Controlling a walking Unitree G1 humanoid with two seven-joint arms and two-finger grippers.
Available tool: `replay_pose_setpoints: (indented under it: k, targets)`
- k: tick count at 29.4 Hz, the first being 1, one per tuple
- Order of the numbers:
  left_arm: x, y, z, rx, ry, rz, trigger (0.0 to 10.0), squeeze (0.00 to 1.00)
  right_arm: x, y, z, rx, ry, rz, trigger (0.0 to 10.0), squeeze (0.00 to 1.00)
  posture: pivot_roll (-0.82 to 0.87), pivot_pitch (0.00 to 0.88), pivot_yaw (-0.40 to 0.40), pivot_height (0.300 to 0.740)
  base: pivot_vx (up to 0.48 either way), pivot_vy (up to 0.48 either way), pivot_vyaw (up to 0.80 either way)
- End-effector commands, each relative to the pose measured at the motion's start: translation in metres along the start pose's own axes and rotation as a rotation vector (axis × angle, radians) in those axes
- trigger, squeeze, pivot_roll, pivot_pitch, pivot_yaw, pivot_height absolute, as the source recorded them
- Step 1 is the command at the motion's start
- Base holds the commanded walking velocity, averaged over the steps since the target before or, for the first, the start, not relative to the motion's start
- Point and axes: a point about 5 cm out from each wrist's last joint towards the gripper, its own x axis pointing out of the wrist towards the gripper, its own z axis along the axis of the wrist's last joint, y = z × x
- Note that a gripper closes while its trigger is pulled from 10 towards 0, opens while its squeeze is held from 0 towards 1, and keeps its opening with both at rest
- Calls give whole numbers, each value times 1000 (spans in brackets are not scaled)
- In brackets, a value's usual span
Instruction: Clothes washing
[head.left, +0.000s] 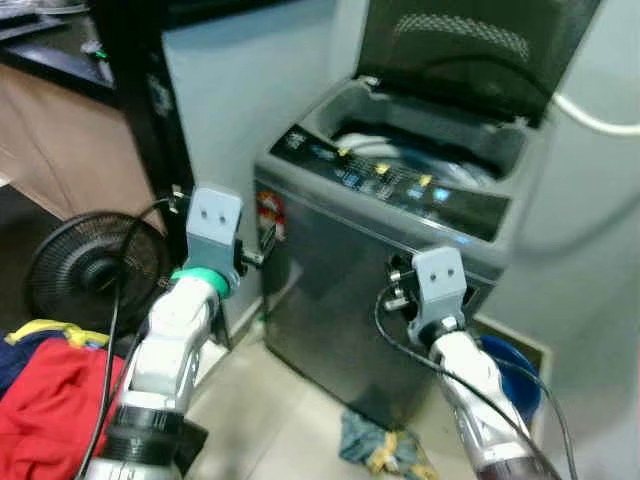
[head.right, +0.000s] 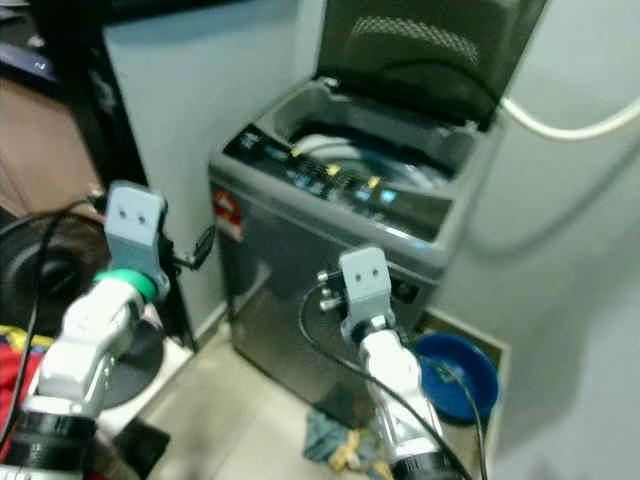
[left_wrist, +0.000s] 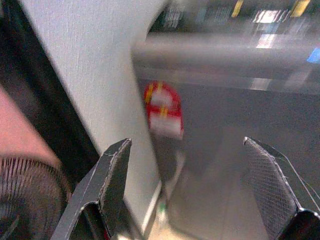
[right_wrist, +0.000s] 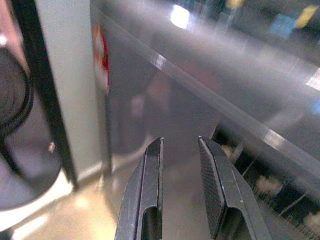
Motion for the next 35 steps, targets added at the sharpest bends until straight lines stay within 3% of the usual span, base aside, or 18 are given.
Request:
replay_pose_setpoints:
  k: [1, 2, 3, 4, 7, 13, 16, 35]
  targets:
    - [-9, -3, -41, 13, 135, 0, 10000, 0, -12, -6, -32, -7, 110, -26, 10000, 0, 82, 13, -8, 740, 0, 0, 788]
    - [-9, -3, -41, 13, 135, 0, 10000, 0, -12, -6, -32, -7, 110, -26, 10000, 0, 82, 13, -8, 740, 0, 0, 788]
    - [-18, -3, -64, 12, 212, 14, 10000, 0, -20, -6, -49, -12, 173, -25, 10000, 0, 77, 11, -9, 740, 0, 0, 781]
    - [-18, -3, -64, 12, 212, 14, 10000, 0, -20, -6, -49, -12, 173, -25, 10000, 0, 77, 11, -9, 740, 0, 0, 781]
    - [-41, -3, -110, 35, 366, 41, 10000, 0, -41, -7, -84, -26, 303, -29, 10000, 0, 77, 8, -11, 740, 0, 0, 783]
    - [-49, -2, -122, 44, 408, 60, 10000, 0, -47, -9, -93, -17, 334, -39, 10000, 0, 76, 8, -13, 740, 0, 0, 783]
    - [-64, 6, -145, 44, 487, 120, 10000, 0, -57, -5, -109, 28, 386, -19, 10000, 0, 75, 4, -13, 740, 0, 0, 777]
    - [-59, 10, -143, 54, 429, 149, 10000, 0, -44, 7, -102, 14, 311, 37, 10000, 0, 82, 2, -12, 740, 0, 0, 775]
